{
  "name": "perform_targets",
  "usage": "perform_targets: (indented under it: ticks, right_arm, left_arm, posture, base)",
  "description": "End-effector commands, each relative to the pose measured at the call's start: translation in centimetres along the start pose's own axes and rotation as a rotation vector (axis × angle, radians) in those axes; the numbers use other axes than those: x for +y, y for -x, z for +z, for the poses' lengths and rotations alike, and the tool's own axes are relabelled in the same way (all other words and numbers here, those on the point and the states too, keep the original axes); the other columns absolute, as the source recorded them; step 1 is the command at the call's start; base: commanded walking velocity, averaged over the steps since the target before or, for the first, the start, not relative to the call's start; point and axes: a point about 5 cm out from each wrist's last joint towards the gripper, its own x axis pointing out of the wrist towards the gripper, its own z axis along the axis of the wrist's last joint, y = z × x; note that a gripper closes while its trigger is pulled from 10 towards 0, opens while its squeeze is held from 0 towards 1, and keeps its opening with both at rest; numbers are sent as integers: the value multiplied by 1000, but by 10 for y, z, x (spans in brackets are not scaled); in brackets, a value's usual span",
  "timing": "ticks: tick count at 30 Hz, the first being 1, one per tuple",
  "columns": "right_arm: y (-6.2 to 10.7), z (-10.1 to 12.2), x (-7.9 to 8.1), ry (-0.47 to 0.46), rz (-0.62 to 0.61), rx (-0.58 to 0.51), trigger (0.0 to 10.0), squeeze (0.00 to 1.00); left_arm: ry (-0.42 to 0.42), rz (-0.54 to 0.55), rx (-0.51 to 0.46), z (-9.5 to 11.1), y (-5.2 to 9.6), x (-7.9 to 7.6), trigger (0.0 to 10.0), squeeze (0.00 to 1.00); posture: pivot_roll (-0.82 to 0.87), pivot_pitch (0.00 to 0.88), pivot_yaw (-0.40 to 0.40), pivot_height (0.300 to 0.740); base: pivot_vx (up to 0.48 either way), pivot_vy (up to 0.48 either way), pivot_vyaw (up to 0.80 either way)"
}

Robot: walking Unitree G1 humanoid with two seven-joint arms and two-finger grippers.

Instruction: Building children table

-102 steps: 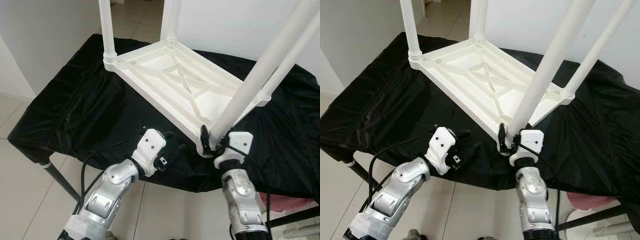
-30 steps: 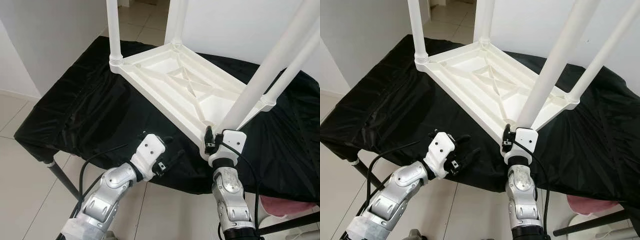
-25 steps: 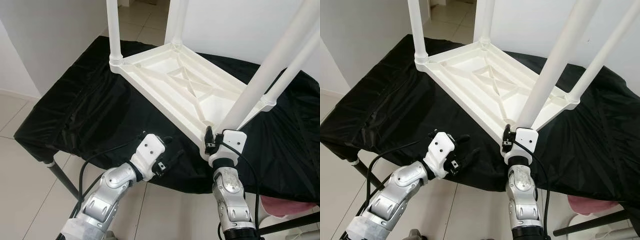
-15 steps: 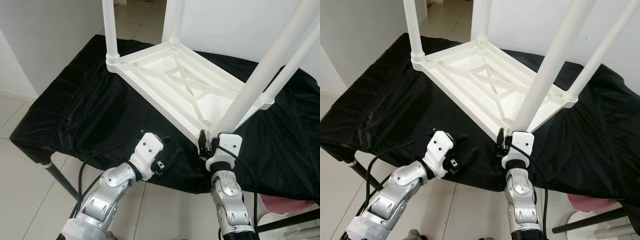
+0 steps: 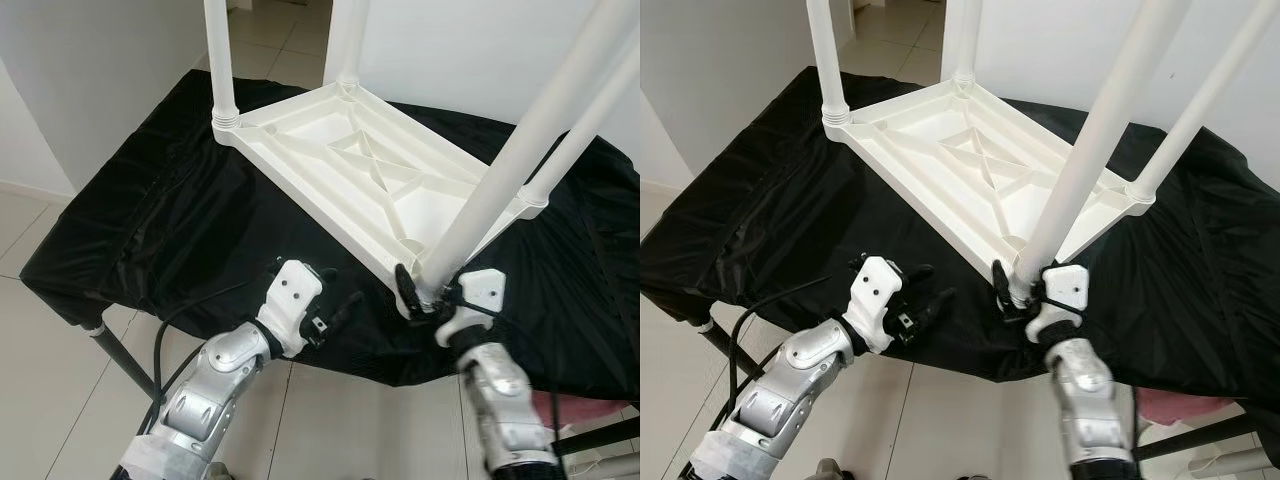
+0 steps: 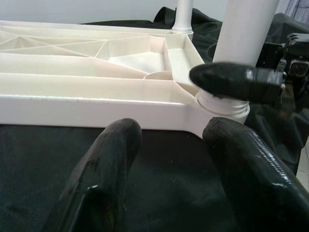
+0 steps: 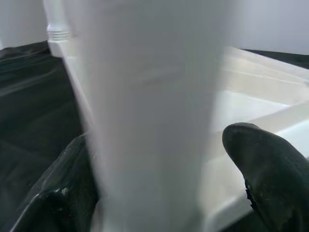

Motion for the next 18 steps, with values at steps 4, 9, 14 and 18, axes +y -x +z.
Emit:
perform_targets:
  ticks: [4,9,14,18]
  right_arm:
    - [-11,-1,-3,-7,145,12,10000,0]
    - [-24,-2,1,7,251,26,4196,0]
    - [-28,-4,0,14,283,29,0,0]
    - [-28,-7,-4,16,294,38,0,0]
  left_arm:
    - [-6,-87,2,0,0,-6,10000,0]
    - [2,-100,-5,1,-3,-10,10000,0]
    - [53,-116,5,0,-4,-16,10000,0]
    - [55,-125,-20,3,-3,-20,10000,0]
  posture:
    - [31,92,-65,740]
    - [37,85,-66,740]
    - [39,85,-69,740]
    - [43,85,-74,740]
  base:
    - [0,0,0]
    - [0,0,0]
    - [0,0,0]
    - [0,0,0]
